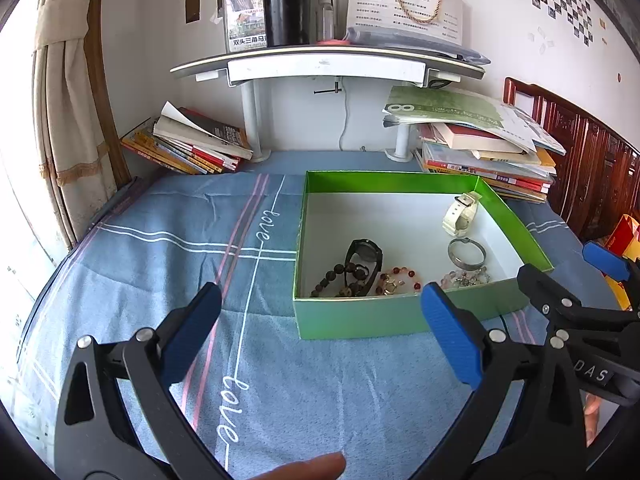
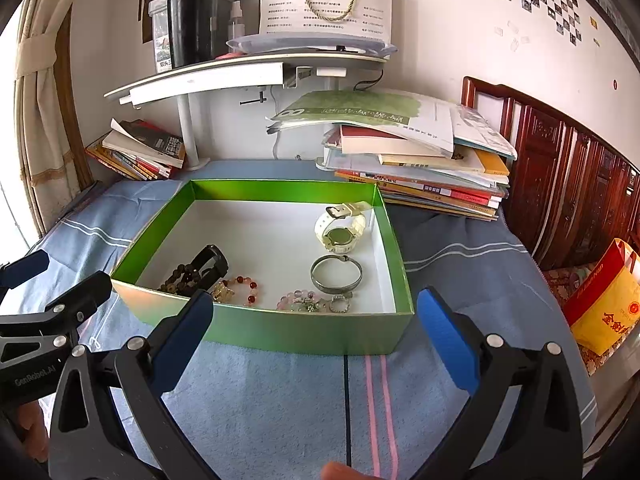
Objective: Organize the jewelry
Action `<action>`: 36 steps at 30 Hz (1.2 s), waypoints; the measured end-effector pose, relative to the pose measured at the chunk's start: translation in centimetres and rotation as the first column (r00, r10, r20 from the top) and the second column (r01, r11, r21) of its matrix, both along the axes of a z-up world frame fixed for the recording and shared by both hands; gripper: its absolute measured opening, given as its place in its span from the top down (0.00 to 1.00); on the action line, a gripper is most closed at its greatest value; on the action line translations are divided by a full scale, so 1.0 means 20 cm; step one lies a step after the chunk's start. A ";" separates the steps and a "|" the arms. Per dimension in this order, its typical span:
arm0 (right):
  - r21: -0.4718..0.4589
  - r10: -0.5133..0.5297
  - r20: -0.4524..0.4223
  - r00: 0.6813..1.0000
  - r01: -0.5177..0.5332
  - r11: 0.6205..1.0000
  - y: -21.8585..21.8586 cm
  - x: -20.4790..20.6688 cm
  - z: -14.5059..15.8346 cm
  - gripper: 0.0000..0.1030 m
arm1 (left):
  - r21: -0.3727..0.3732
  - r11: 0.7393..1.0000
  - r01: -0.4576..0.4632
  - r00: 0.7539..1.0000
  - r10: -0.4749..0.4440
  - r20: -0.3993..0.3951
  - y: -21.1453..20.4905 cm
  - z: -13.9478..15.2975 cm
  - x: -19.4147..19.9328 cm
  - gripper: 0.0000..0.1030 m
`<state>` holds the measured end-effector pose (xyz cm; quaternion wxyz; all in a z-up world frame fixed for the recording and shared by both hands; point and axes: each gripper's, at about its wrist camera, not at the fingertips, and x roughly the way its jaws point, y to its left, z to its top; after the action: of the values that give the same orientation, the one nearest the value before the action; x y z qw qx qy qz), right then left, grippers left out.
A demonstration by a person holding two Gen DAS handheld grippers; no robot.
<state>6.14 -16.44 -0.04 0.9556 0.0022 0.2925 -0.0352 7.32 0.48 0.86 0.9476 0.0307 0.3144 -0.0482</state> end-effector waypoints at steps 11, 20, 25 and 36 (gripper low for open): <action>0.012 -0.011 -0.009 1.000 0.011 1.000 -0.02 -0.01 -0.01 0.03 | 0.006 1.000 0.017 1.000 -0.017 0.001 -0.02 0.00 -0.01 0.04; 0.016 -0.012 -0.012 1.000 0.012 1.000 -0.02 -0.01 -0.02 0.03 | 0.004 1.000 0.019 1.000 -0.019 -0.004 -0.03 0.00 -0.01 0.04; 0.019 -0.010 -0.014 1.000 0.011 1.000 -0.02 -0.01 -0.02 0.03 | 0.003 1.000 0.021 1.000 -0.021 -0.007 -0.03 -0.01 -0.02 0.04; 0.019 -0.010 -0.015 1.000 0.010 1.000 -0.02 0.00 -0.02 0.03 | 0.000 1.000 0.020 1.000 -0.020 -0.010 -0.03 -0.01 -0.02 0.04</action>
<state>6.07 -16.89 -0.53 0.9531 0.0127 0.3001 -0.0371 7.01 -0.05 0.71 0.9454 0.0337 0.3188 -0.0579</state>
